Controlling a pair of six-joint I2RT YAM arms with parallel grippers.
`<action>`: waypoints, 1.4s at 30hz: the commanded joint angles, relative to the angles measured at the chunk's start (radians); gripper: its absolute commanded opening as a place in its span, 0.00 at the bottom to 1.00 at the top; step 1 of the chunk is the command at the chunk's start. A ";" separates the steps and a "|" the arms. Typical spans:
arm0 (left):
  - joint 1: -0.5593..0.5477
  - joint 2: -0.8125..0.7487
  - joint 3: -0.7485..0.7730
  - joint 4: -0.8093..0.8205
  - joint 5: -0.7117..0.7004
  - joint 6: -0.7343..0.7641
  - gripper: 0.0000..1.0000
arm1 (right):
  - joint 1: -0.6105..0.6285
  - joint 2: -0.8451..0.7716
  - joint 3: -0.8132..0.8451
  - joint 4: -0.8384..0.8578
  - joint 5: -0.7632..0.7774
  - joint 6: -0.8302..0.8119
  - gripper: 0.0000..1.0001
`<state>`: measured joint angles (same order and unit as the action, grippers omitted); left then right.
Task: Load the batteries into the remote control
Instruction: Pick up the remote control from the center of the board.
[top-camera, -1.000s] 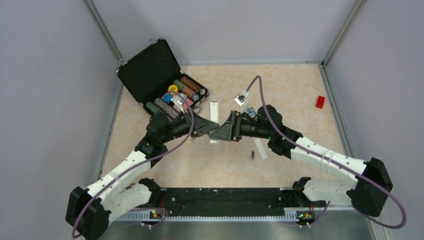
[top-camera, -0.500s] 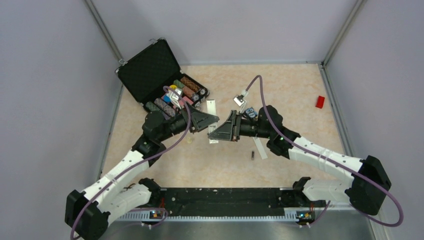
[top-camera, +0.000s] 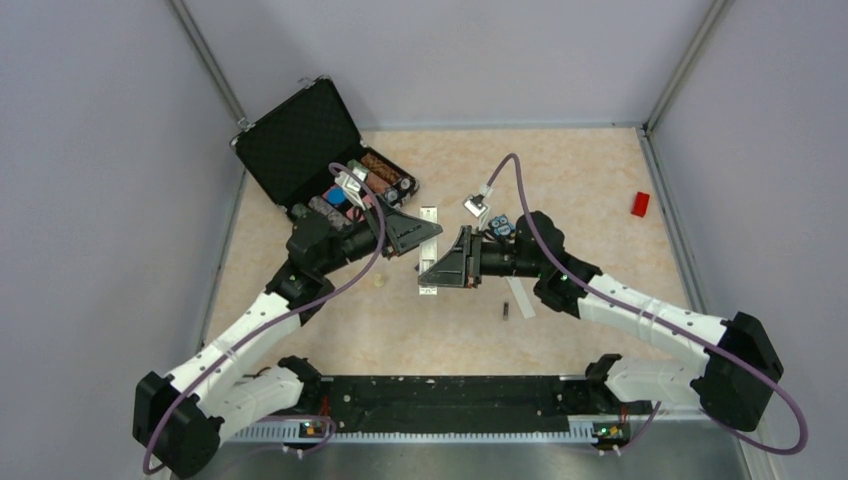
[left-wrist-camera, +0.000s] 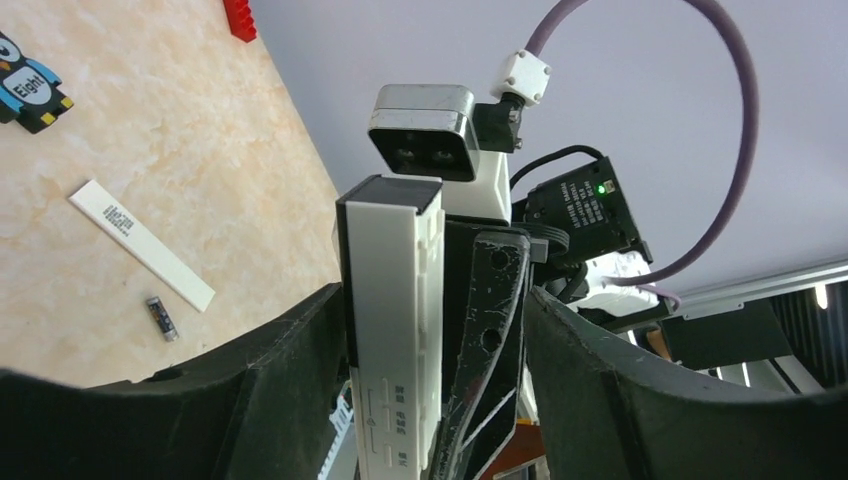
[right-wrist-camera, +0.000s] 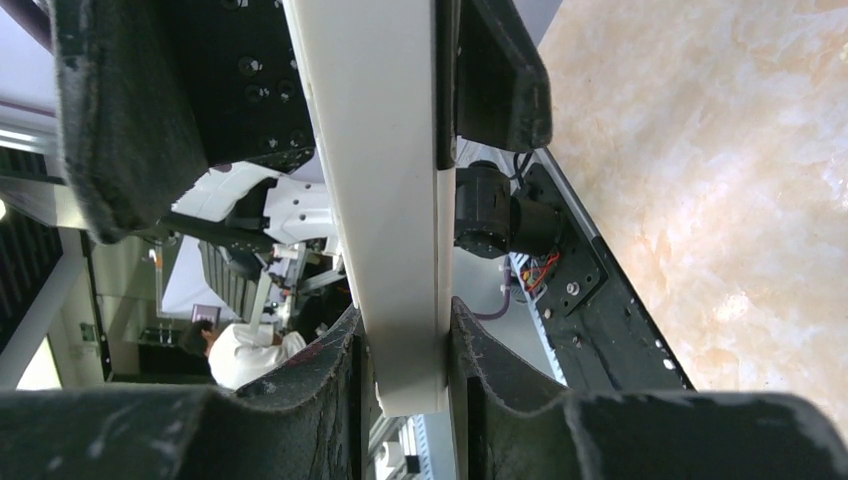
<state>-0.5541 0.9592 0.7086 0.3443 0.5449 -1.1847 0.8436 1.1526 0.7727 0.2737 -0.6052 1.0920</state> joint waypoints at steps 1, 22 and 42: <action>0.005 0.020 0.076 -0.053 0.042 0.101 0.67 | 0.005 -0.029 0.026 0.018 -0.052 -0.021 0.23; 0.006 0.038 0.031 0.011 0.186 0.114 0.17 | 0.004 -0.017 -0.003 0.094 -0.089 0.081 0.24; 0.020 -0.072 -0.003 -0.464 -0.324 0.386 0.00 | -0.028 -0.150 0.158 -0.871 0.577 -0.263 0.51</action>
<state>-0.5373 0.9295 0.7284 -0.0723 0.3447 -0.8600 0.8280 0.9569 0.8715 -0.2558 -0.3058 0.9192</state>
